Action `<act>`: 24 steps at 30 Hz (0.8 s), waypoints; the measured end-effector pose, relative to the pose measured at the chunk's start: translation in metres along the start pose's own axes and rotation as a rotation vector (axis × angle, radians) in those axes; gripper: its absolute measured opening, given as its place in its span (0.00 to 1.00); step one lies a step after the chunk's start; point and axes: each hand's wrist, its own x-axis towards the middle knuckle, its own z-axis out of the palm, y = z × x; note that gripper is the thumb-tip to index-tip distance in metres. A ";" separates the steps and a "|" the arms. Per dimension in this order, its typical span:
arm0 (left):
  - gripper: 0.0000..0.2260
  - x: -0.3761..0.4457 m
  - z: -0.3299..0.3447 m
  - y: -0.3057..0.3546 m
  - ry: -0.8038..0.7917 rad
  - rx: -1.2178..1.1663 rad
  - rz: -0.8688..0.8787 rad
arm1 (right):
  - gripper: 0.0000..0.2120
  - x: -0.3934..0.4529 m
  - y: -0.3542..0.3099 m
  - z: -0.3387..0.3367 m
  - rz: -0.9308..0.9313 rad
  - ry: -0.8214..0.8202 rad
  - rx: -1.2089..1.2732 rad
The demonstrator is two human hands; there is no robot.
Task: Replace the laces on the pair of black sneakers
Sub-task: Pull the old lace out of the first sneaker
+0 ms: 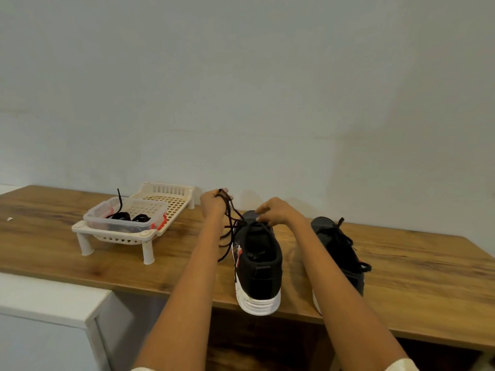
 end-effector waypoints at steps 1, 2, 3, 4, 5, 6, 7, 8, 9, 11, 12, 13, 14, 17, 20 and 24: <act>0.10 0.003 -0.004 -0.008 0.011 0.180 0.019 | 0.16 -0.001 -0.001 0.000 -0.004 -0.024 -0.026; 0.09 0.003 -0.008 -0.015 -0.012 0.394 0.051 | 0.14 -0.002 -0.003 -0.001 -0.006 -0.050 -0.045; 0.09 0.003 -0.012 -0.019 -0.070 0.616 0.070 | 0.12 -0.002 -0.006 -0.003 -0.003 -0.078 -0.066; 0.09 0.002 -0.014 -0.022 -0.136 0.813 0.075 | 0.09 -0.003 -0.009 -0.005 0.007 -0.103 -0.101; 0.12 0.003 -0.015 -0.022 -0.196 0.950 0.080 | 0.09 -0.004 -0.014 -0.006 0.023 -0.114 -0.155; 0.17 0.002 -0.014 -0.021 -0.250 1.014 0.088 | 0.09 -0.004 -0.018 -0.005 0.039 -0.110 -0.230; 0.22 0.002 -0.011 -0.019 -0.299 1.035 0.105 | 0.10 -0.003 -0.022 -0.003 0.060 -0.089 -0.320; 0.25 -0.002 -0.008 -0.015 -0.338 1.021 0.146 | 0.13 -0.003 -0.026 0.001 0.088 -0.045 -0.410; 0.26 -0.004 -0.004 -0.010 -0.377 0.981 0.193 | 0.14 -0.004 -0.030 0.006 0.112 0.017 -0.487; 0.27 -0.009 0.003 -0.002 -0.460 0.852 0.271 | 0.09 -0.004 -0.032 0.012 0.114 0.144 -0.546; 0.26 -0.013 0.005 0.001 -0.491 0.815 0.284 | 0.06 -0.003 -0.031 0.012 0.117 0.183 -0.507; 0.25 -0.014 0.006 0.003 -0.510 0.803 0.286 | 0.06 -0.002 -0.028 0.010 0.122 0.219 -0.423; 0.23 -0.014 0.006 0.003 -0.518 0.822 0.268 | 0.08 -0.001 -0.024 0.006 0.124 0.260 -0.323; 0.08 -0.015 0.003 0.000 -0.588 0.813 0.198 | 0.06 -0.002 -0.012 -0.008 0.040 0.444 0.039; 0.15 -0.015 0.001 -0.005 -0.654 0.818 0.145 | 0.05 -0.007 -0.008 -0.018 0.002 0.604 0.483; 0.07 -0.016 0.006 -0.004 -0.535 0.835 0.267 | 0.09 -0.010 -0.017 -0.020 -0.018 0.559 0.768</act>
